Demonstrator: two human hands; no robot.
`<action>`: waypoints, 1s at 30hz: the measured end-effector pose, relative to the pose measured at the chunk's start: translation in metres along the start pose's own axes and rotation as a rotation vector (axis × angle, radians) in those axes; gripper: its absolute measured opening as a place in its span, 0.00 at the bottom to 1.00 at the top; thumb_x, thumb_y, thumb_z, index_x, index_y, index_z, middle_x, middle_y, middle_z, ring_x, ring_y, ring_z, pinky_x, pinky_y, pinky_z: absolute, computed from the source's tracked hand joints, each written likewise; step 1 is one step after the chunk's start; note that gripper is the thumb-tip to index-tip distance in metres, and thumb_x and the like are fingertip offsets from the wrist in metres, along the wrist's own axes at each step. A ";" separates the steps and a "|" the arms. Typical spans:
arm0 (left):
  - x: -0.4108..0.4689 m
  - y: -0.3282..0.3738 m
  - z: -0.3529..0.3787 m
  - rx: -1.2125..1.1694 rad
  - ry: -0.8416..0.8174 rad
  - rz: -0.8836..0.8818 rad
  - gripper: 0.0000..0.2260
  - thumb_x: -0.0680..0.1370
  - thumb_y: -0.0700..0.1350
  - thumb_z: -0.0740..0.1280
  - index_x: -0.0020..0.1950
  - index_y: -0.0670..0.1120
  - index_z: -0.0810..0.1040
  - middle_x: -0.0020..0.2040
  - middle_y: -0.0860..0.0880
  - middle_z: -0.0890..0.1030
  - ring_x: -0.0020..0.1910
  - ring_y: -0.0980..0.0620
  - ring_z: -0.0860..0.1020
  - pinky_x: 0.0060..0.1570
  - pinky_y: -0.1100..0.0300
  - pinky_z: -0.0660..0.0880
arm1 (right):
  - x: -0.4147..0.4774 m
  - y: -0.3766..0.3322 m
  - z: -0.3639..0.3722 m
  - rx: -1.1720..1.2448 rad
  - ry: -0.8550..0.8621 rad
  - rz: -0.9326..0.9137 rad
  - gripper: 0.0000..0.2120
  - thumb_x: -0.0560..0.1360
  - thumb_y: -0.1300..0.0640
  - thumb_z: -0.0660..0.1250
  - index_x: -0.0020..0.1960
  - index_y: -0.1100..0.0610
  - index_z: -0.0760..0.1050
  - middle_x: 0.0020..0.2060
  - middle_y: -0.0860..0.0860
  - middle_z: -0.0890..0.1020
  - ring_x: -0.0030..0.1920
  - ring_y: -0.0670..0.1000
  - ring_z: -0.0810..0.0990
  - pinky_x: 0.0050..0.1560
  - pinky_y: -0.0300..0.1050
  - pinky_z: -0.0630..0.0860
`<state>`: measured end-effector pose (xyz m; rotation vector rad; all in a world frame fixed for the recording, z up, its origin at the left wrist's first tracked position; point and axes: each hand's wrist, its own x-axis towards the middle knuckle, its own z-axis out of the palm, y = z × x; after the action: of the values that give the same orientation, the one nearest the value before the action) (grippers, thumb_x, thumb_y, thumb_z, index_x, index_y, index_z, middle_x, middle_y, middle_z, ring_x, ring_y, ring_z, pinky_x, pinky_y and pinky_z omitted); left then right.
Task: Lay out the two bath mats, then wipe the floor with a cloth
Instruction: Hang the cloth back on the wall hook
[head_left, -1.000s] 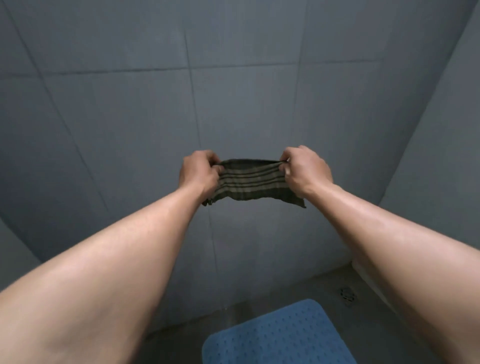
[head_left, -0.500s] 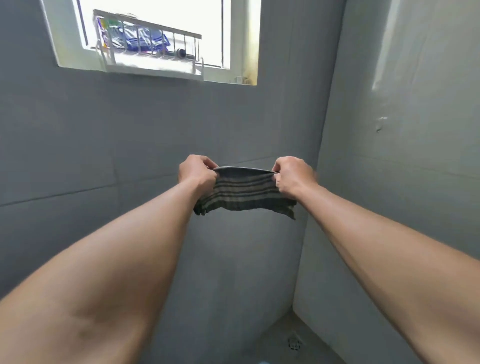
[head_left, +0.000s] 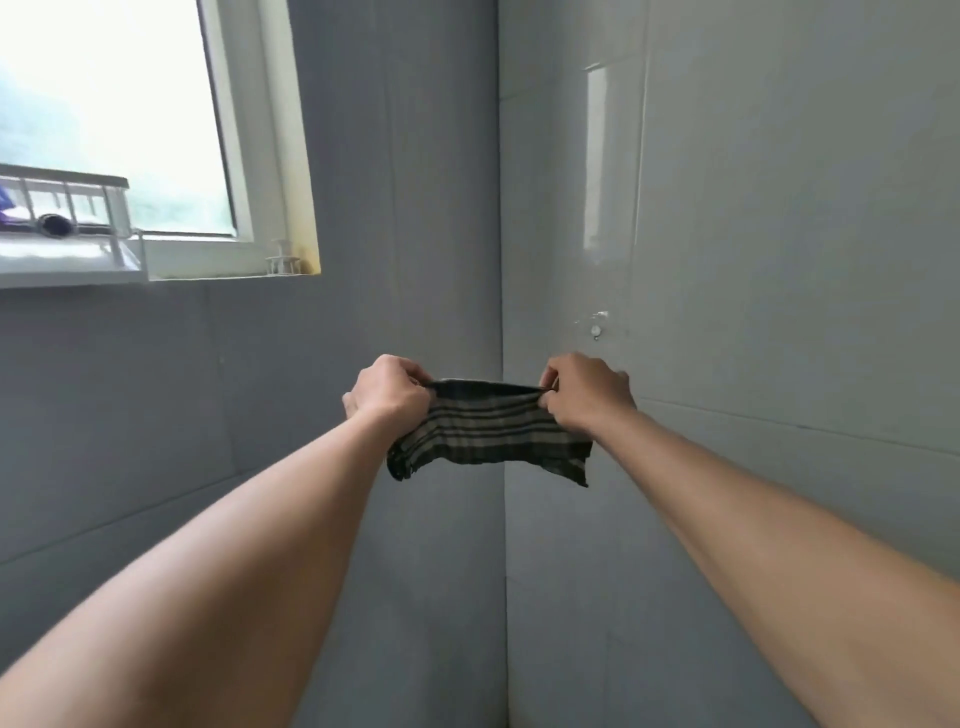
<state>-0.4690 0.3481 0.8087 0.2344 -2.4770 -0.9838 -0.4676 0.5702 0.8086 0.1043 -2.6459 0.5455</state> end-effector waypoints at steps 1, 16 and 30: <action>0.010 0.010 0.009 0.007 -0.026 0.019 0.06 0.72 0.47 0.72 0.37 0.59 0.82 0.45 0.53 0.84 0.49 0.48 0.81 0.57 0.53 0.78 | 0.010 0.012 -0.005 0.016 -0.009 0.008 0.05 0.77 0.58 0.68 0.45 0.48 0.76 0.45 0.49 0.81 0.48 0.53 0.78 0.54 0.50 0.70; 0.136 0.120 0.128 -0.050 -0.187 0.350 0.08 0.76 0.41 0.67 0.51 0.49 0.84 0.45 0.49 0.82 0.47 0.48 0.79 0.47 0.57 0.77 | 0.124 0.124 -0.021 0.164 -0.026 0.094 0.06 0.74 0.51 0.74 0.46 0.51 0.80 0.44 0.49 0.81 0.46 0.49 0.78 0.40 0.41 0.70; 0.227 0.120 0.224 0.058 -0.297 0.813 0.19 0.79 0.34 0.61 0.57 0.53 0.85 0.54 0.49 0.77 0.53 0.45 0.77 0.55 0.52 0.76 | 0.192 0.141 0.029 -0.121 0.132 -0.035 0.16 0.71 0.70 0.59 0.48 0.49 0.68 0.46 0.49 0.73 0.43 0.52 0.74 0.43 0.48 0.75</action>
<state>-0.7743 0.4987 0.8284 -0.8924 -2.4754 -0.6104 -0.6747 0.6907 0.8162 0.0755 -2.5359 0.3669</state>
